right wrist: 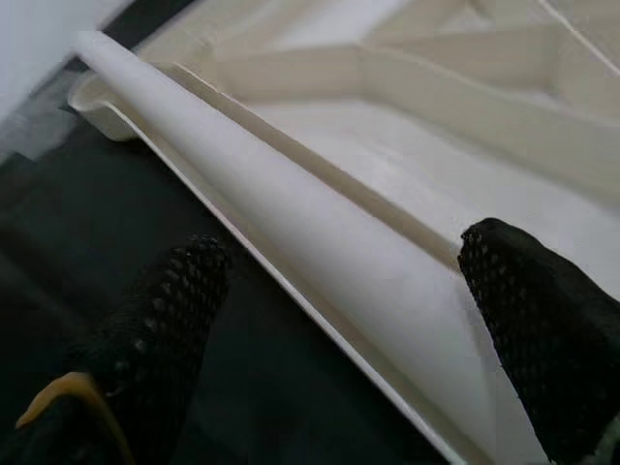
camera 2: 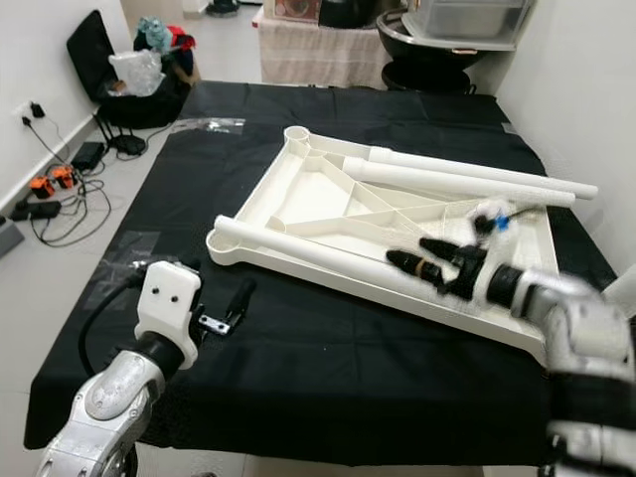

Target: Building children table

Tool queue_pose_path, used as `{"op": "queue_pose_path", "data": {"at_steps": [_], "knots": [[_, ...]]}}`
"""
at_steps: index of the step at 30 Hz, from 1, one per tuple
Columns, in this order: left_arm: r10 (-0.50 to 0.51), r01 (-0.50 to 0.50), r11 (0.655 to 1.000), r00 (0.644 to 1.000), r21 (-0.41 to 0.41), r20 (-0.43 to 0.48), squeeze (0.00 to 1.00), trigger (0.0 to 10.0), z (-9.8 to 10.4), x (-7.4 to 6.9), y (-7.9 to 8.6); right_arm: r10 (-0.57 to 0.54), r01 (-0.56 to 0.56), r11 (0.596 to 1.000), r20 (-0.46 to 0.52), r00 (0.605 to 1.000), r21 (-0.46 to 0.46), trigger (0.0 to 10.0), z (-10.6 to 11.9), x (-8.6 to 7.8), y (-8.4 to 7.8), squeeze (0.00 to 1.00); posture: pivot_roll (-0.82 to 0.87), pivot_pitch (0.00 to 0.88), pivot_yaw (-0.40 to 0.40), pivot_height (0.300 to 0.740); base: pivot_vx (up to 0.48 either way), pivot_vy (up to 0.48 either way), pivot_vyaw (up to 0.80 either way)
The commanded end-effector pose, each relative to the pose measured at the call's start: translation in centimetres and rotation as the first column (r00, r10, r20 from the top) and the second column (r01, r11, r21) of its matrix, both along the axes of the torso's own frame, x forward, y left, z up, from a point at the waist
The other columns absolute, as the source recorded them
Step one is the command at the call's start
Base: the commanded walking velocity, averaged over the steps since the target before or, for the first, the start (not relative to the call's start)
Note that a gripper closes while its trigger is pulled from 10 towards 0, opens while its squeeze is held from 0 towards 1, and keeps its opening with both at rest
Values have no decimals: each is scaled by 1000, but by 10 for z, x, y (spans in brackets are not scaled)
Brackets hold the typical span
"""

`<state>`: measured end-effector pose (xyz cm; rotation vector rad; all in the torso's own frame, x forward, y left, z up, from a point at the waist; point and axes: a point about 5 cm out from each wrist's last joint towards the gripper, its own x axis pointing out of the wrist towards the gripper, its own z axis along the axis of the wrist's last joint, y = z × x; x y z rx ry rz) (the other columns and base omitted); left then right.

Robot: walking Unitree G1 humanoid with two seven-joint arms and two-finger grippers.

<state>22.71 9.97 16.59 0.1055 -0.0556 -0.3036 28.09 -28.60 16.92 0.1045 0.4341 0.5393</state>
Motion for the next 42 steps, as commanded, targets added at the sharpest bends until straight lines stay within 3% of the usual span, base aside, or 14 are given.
{"op": "queue_pose_path", "data": {"at_steps": [1, 2, 4, 12, 17, 22, 28, 35, 42], "knots": [[-3, 3, 1000, 1000, -1, -11, 0, 10000, -3, 0, 1, -90, 87, 993, -40, 995, -77, 10000, 2, 0, -16, 0, 22, 79, -26, 740, 0, 0, 0], [-3, 3, 1000, 1000, -1, -11, 0, 10000, -3, 0, 1, -90, 87, 993, -40, 995, -77, 10000, 2, 0, -16, 0, 22, 79, -26, 740, 0, 0, 0], [-7, 7, 1000, 1000, 0, -10, 0, 10000, -3, 1, 0, -181, 173, 979, -71, 981, -109, 10000, 9, 0, -33, 0, 21, 81, -21, 740, 0, 0, 0], [-11, 11, 1000, 1000, 3, -8, 0, 10000, -3, 1, 0, -216, 212, 975, -57, 975, -68, 10000, 32, -12, -50, 0, 21, 83, -20, 740, 0, 0, 0], [-11, 11, 1000, 1000, 5, -11, 0, 10000, -3, 1, 0, -194, 191, 981, -70, 979, -40, 10000, 31, -19, -49, 0, 21, 85, -19, 740, 0, 0, 0], [-13, 13, 1000, 1000, 8, -14, 0, 10000, -4, 0, 0, -196, 206, 978, -207, 959, 23, 10000, 17, -33, -51, 0, 19, 85, -14, 740, 0, 0, 0], [-16, 16, 1000, 1000, 8, -17, 0, 10000, -4, 0, 0, -213, 234, 971, -254, 943, 54, 10000, 14, -41, -54, 0, 14, 84, -11, 740, 0, 0, 0], [-26, 26, 1000, 1000, 6, -15, 0, 10000, -5, -1, -3, -244, 271, 961, -287, 926, 59, 10000, 3, -43, -54, 0, 12, 76, -11, 740, 0, 0, 0], [-23, 24, 1000, 1000, 12, -10, 0, 10000, -4, -2, -2, -228, 273, 955, -303, 925, 115, 10000, -8, -33, -36, 0, 21, 74, -16, 740, 0, 0, 0]]}}
